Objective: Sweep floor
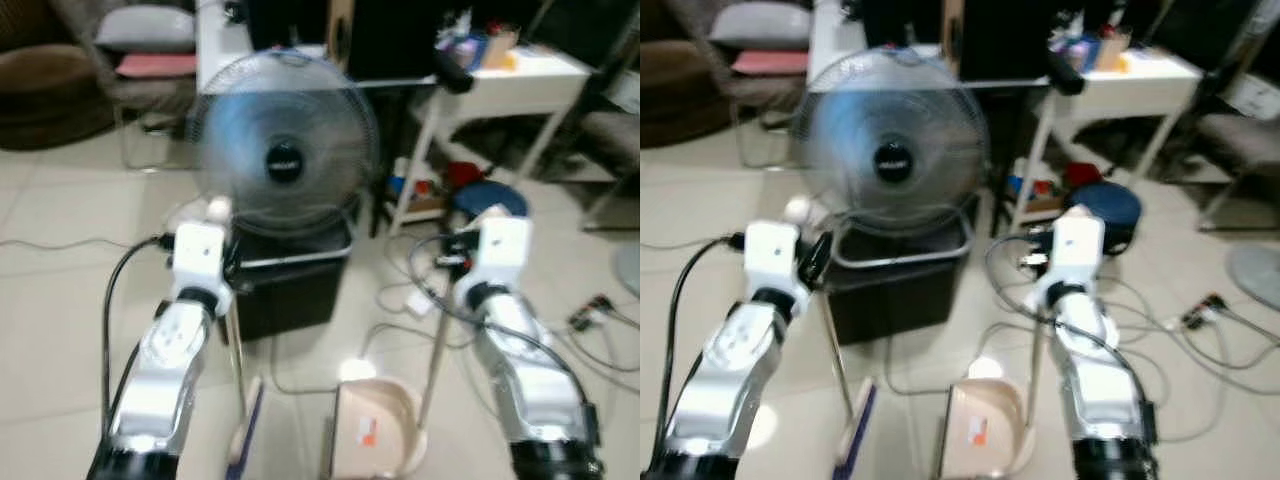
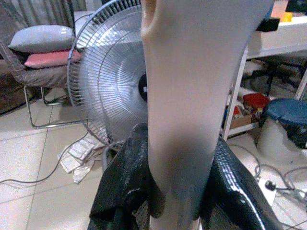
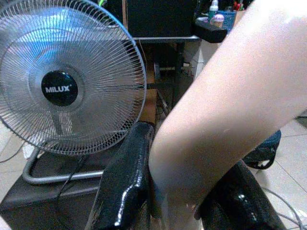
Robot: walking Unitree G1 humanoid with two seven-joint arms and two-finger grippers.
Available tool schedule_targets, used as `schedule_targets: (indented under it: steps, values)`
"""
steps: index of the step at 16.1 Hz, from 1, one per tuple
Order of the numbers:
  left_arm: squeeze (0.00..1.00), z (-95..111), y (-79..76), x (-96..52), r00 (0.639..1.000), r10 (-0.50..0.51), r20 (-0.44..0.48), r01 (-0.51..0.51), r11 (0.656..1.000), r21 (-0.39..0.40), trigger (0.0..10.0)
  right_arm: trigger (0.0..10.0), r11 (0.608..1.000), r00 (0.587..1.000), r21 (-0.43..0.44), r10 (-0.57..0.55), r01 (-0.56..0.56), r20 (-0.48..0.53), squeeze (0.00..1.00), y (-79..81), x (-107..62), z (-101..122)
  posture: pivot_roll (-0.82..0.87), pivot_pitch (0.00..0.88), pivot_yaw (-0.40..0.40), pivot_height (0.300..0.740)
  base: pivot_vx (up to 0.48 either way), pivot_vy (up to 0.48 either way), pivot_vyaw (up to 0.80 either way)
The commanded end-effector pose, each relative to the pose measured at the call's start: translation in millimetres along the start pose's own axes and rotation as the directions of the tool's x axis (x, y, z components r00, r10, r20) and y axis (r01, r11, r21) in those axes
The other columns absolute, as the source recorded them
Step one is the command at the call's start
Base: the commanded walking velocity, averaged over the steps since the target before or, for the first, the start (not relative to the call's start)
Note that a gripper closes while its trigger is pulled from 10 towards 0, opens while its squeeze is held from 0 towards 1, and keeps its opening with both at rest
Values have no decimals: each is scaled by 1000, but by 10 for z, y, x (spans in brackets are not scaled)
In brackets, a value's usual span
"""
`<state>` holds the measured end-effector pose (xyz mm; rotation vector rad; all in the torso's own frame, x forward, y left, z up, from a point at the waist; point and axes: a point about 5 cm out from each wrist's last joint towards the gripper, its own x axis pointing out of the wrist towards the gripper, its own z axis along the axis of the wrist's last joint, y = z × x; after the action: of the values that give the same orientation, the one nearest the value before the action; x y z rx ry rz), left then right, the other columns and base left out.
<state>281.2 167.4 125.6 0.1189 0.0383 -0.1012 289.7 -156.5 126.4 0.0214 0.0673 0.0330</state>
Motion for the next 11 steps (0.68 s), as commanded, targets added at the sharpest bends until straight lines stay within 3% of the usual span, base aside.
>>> schedule_targets:
  steps: [1, 8, 11]
  values:
    - [0, 121, -18, 32, 999, 2, 47, -2, 1000, 11, 10000, 10000, 999, 998, 34, 3, -5, 66, 0, -7, -13, 137, -90, 8, 1, 740, 0, -461, 0]
    - [0, 116, -16, 16, 999, 1, 38, -2, 1000, 9, 10000, 10000, 998, 997, -30, 64, -62, 53, 0, 71, -22, 132, -87, 14, 0, 740, 0, -461, 0]
    - [0, 116, -11, 15, 999, 1, 37, -2, 1000, 15, 10000, 10000, 996, 995, -36, 82, -80, 53, 0, 94, -18, 136, -86, 12, 0, 740, 0, -460, 800]
